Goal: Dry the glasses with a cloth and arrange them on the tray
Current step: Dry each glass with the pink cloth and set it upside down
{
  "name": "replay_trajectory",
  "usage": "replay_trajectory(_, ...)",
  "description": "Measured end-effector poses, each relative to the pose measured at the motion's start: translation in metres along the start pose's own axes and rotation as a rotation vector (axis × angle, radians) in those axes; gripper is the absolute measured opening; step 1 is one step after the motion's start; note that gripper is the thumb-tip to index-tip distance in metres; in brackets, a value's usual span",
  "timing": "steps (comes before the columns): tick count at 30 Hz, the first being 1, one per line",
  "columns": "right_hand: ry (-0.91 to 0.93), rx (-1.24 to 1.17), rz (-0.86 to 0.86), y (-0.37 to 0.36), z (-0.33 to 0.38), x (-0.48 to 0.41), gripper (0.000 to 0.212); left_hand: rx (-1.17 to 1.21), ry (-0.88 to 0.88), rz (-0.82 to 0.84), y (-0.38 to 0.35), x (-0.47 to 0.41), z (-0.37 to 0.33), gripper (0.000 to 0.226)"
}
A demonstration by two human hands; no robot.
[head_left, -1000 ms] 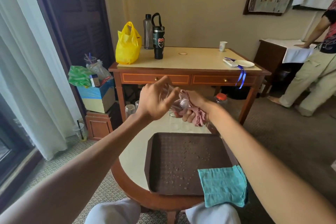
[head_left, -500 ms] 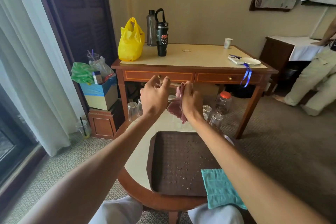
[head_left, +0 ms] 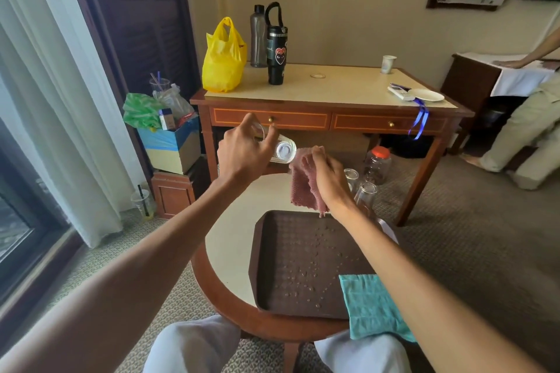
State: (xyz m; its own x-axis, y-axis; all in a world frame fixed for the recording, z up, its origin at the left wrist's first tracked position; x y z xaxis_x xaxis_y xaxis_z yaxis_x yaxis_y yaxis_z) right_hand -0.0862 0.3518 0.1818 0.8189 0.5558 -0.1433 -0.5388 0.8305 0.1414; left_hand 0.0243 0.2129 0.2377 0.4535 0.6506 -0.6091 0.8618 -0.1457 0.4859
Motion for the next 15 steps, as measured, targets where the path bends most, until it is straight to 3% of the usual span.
replay_trajectory(7,-0.312,-0.04,0.095,0.014,-0.04,-0.01,0.046,-0.162,0.157,0.21,0.004,0.019,0.061,0.05)
replay_trajectory(10,-0.412,-0.081,0.229,0.012,-0.058,-0.003,0.076,-0.257,0.175,0.33,0.001,0.039,0.09,0.053)
replay_trajectory(12,-0.439,-0.065,0.3,0.01,-0.068,0.004,0.084,-0.313,0.19,0.415,-0.002,0.055,0.105,0.052)
replay_trajectory(15,-0.431,-0.062,0.308,0.004,-0.083,0.01,0.06,-0.388,0.206,0.514,-0.013,0.079,0.127,0.05)
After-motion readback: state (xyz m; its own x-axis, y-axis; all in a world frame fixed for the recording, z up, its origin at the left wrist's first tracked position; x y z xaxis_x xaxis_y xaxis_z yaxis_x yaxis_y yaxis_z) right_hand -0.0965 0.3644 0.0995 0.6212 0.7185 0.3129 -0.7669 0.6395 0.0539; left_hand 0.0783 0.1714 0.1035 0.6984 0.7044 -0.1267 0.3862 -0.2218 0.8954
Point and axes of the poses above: each hand's wrist, its own x-axis away from the middle knuckle, its own y-axis out of the back of the hand, z = x × y, the point moved 2 cm from there along -x, towards the middle knuckle, and after that the axes turned 3 degrees about x, right-handed, at the moved point
